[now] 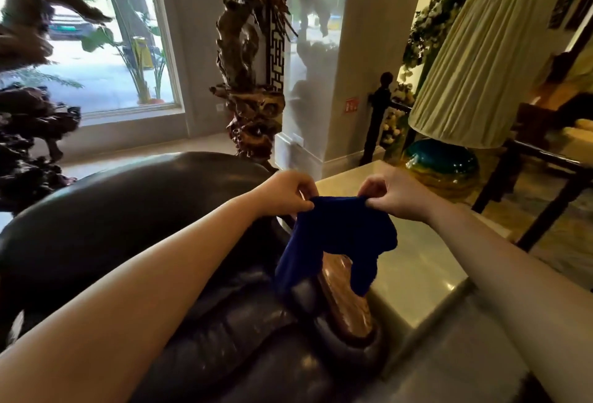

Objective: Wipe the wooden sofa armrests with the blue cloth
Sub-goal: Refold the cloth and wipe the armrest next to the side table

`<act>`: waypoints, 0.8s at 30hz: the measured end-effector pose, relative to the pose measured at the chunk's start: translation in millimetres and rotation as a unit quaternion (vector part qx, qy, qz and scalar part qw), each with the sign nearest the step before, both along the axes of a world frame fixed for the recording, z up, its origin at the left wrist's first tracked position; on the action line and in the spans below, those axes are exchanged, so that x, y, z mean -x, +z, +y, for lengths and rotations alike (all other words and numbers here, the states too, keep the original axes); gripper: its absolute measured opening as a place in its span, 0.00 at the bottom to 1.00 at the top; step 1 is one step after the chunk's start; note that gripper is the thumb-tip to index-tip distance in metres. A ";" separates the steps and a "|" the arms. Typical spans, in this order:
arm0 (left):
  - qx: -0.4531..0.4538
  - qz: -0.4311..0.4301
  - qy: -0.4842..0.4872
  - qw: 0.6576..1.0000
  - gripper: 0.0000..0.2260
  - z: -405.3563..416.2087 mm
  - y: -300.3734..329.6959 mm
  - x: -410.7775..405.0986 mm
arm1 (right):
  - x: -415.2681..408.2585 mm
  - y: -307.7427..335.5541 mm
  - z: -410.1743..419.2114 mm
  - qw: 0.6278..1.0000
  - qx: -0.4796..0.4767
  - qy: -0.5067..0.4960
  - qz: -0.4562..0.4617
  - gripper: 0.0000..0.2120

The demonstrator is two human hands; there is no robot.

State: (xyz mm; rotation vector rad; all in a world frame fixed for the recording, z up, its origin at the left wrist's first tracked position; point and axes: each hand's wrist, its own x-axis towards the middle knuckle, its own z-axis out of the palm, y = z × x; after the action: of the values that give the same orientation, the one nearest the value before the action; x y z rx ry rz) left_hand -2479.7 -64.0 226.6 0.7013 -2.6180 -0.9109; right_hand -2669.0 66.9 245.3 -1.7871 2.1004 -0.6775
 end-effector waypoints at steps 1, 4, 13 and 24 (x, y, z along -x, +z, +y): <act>0.002 -0.004 -0.001 1.000 0.06 -5.3 -2.3 12.6 | 12.1 -1.7 -5.6 1.000 -0.006 -0.002 -0.003 0.08; 0.006 -0.014 -0.004 1.000 0.05 -19.1 -12.3 49.0 | 48.0 -11.2 -19.8 1.000 -0.028 -0.009 -0.011 0.08; -0.024 -0.016 0.066 0.997 0.05 -30.1 -89.0 145.9 | 156.0 -86.4 -50.2 0.996 -0.073 0.006 -0.042 0.10; -0.164 -0.007 0.250 0.954 0.06 -53.4 -212.5 215.7 | 248.1 -200.6 -141.9 0.982 -0.137 0.111 -0.063 0.09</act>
State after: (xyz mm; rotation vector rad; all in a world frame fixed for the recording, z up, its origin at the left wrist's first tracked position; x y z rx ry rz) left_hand -2695.4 -117.4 14.1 1.3765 -2.1448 -1.1734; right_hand -2917.1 -74.9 44.7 -1.7386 1.7796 -0.4075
